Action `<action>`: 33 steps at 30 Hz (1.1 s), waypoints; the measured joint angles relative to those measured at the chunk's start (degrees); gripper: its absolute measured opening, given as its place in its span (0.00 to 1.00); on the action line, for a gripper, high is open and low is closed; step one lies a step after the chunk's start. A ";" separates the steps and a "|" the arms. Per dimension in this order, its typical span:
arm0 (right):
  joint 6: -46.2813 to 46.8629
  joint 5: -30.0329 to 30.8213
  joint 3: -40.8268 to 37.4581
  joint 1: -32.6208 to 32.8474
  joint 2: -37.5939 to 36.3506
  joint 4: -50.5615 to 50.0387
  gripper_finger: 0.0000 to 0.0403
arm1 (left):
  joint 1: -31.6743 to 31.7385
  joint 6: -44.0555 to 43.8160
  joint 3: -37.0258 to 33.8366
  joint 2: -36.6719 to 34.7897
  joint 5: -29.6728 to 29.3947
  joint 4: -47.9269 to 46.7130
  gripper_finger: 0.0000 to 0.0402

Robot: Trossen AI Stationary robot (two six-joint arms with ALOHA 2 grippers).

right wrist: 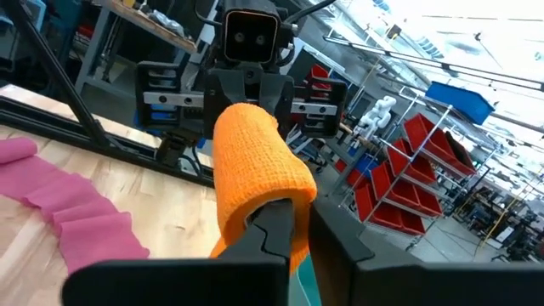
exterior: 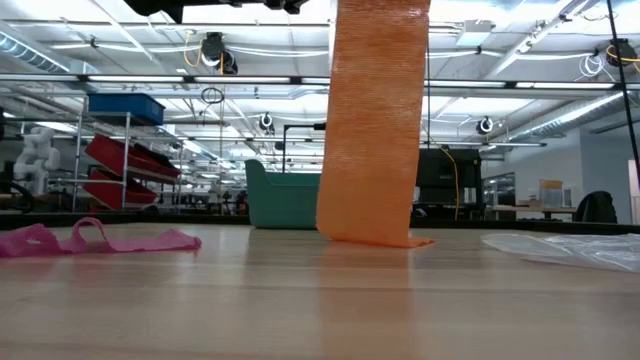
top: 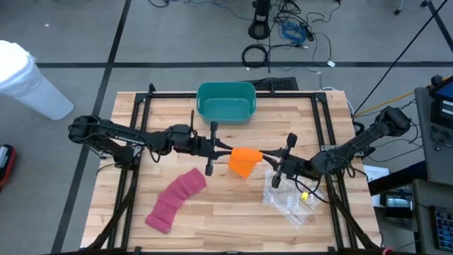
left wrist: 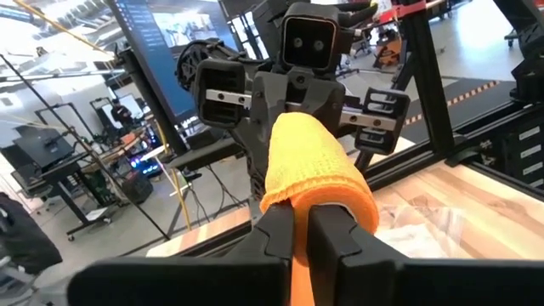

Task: Roll bandage
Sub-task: Roll the orange bandage

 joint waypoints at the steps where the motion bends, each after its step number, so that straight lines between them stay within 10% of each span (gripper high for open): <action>1: 0.01 0.09 0.00 0.00 -0.23 -0.09 0.08 | 0.00 0.00 0.00 0.00 0.02 0.01 0.03; 12: -1.74 5.19 0.09 6.55 -9.75 -6.84 0.43 | -0.46 -0.93 -0.02 0.13 1.34 0.17 0.02; 19: 22.12 1.80 -3.79 6.76 -11.38 -21.54 0.55 | -0.66 -4.69 -0.02 0.08 0.67 4.99 0.02; 28: 28.21 -7.46 -19.66 2.47 0.25 15.47 0.55 | -1.31 -5.09 -0.02 0.35 -3.42 8.22 0.02; 33: 29.91 -11.41 -18.69 -2.76 7.13 17.91 0.53 | -0.90 -5.56 -0.02 0.87 -4.24 8.07 0.02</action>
